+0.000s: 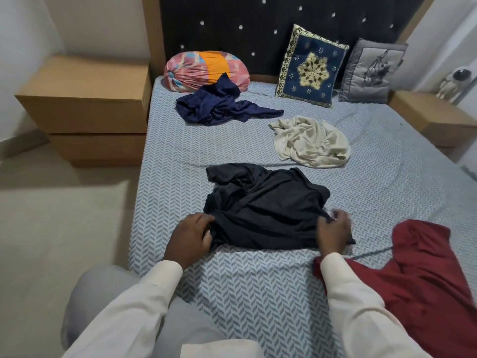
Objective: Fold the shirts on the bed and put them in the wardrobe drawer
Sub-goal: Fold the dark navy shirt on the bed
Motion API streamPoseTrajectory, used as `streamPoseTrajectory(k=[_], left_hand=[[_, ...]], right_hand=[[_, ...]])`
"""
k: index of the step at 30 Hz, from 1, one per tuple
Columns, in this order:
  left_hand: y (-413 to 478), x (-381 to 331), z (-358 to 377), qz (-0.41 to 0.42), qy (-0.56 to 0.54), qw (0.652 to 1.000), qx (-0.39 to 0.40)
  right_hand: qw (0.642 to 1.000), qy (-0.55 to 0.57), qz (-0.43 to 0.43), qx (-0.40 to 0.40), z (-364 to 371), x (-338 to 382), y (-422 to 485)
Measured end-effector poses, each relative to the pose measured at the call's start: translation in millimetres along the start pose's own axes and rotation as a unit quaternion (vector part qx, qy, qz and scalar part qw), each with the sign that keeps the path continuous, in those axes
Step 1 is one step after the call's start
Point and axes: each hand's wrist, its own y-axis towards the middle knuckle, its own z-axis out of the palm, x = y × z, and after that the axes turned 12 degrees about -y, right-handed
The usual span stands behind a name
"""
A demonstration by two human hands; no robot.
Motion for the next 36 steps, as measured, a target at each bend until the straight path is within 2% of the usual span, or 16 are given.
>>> streamPoseTrajectory(k=[2, 5, 8, 10, 12, 14, 17, 20, 22, 24, 26, 27, 29, 32, 34, 36], left_hand=[[0, -3, 9, 0.024, 0.020, 0.999, 0.017], [7, -16, 19, 0.023, 0.066, 0.992, 0.102], [25, -32, 19, -0.060, 0.124, 0.961, 0.238], [39, -37, 14, -0.112, 0.201, 0.927, 0.298], [56, -39, 5, -0.148, 0.285, 0.893, 0.315], [73, -33, -3, -0.196, 0.333, 0.876, 0.288], [101, -20, -32, -0.269, 0.324, 0.896, 0.141], [119, -8, -85, -0.336, 0.280, 0.899, 0.025], [116, -3, -116, -0.352, 0.264, 0.898, 0.006], [103, -3, -123, -0.308, 0.200, 0.930, 0.031], [83, -13, -107, -0.200, 0.061, 0.976, 0.060], [73, -27, -92, -0.136, -0.013, 0.986, 0.099], [54, -53, -56, -0.057, -0.063, 0.975, 0.207], [41, -79, -7, -0.003, 0.055, 0.949, 0.310], [38, -82, 4, 0.045, 0.171, 0.932, 0.317], [35, -78, 0, 0.052, 0.238, 0.918, 0.315]], right_hand=[[0.980, -0.009, -0.114, 0.161, 16, 18, -12], [0.886, -0.149, -0.245, 0.364, 43, 29, -24], [0.812, -0.305, -0.289, 0.405, 53, 29, -30], [0.795, -0.342, -0.303, 0.399, 52, 29, -33], [0.793, -0.332, -0.308, 0.408, 47, 32, -38], [0.819, -0.298, -0.310, 0.380, 41, 39, -42], [0.872, -0.221, -0.312, 0.306, 30, 52, -42], [0.860, -0.160, -0.341, 0.345, 18, 63, -34], [0.832, -0.149, -0.336, 0.415, 10, 67, -32], [0.800, -0.159, -0.363, 0.450, 8, 68, -32], [0.787, -0.157, -0.385, 0.456, 9, 69, -36], [0.784, -0.152, -0.389, 0.459, 9, 70, -37], [0.770, -0.151, -0.418, 0.458, 8, 73, -43], [0.761, -0.158, -0.459, 0.429, 2, 76, -47], [0.761, -0.214, -0.447, 0.420, -5, 76, -40], [0.732, -0.309, -0.408, 0.449, -14, 71, -30]])
